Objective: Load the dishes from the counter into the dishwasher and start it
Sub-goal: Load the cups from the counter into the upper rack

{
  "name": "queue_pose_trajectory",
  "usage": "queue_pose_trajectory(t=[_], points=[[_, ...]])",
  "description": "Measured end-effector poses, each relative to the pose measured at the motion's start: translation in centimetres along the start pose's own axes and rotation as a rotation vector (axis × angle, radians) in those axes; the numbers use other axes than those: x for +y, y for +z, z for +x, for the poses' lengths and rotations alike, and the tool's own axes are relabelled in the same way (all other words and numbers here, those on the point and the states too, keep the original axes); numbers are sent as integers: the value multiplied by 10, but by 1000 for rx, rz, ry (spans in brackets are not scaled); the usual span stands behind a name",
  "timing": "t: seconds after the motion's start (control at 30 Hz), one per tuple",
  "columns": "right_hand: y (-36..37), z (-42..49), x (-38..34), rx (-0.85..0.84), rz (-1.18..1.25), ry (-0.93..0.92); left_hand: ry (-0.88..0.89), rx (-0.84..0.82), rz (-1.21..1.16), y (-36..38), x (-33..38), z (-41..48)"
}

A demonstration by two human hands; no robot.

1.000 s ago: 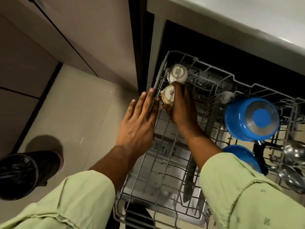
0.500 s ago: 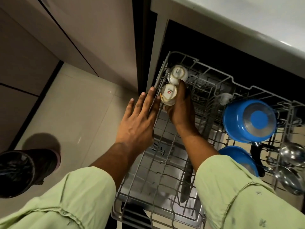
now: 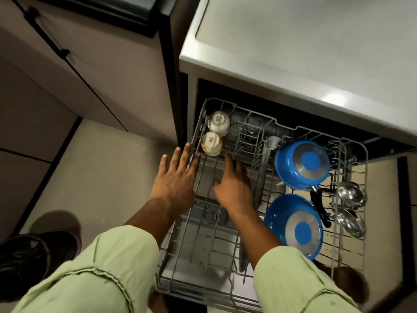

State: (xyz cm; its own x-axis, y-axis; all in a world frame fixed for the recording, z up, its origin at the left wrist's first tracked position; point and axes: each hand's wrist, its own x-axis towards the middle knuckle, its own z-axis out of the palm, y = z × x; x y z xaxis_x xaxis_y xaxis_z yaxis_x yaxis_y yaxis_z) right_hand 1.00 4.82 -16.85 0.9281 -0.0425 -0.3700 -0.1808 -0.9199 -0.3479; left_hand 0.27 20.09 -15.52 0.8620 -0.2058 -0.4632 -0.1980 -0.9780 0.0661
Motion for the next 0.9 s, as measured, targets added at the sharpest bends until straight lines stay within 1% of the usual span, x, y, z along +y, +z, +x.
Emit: queue_pose_trajectory(t=[0.1,0.23,0.5,0.63,0.77,0.9], points=[[-15,-23,-4,-20,-99,18,0,-16,-13,-9,2,-23],[-31,-57,-19,19,-109,17,-4,-36,-31,-24,-3,-59],[-45,-119,-71,21,-89,-8,9,-92,-49,-70,-26,-133],[-55,-144,-113,42,-79,-11,34,-51,-63,-93,-53,-163],[-62,-177,-162,105,-56,22,44,-5,-80,-118,-94,-193],[-68,-197,-232,214,-60,-23,64,116,-77,-159,-150,-222]])
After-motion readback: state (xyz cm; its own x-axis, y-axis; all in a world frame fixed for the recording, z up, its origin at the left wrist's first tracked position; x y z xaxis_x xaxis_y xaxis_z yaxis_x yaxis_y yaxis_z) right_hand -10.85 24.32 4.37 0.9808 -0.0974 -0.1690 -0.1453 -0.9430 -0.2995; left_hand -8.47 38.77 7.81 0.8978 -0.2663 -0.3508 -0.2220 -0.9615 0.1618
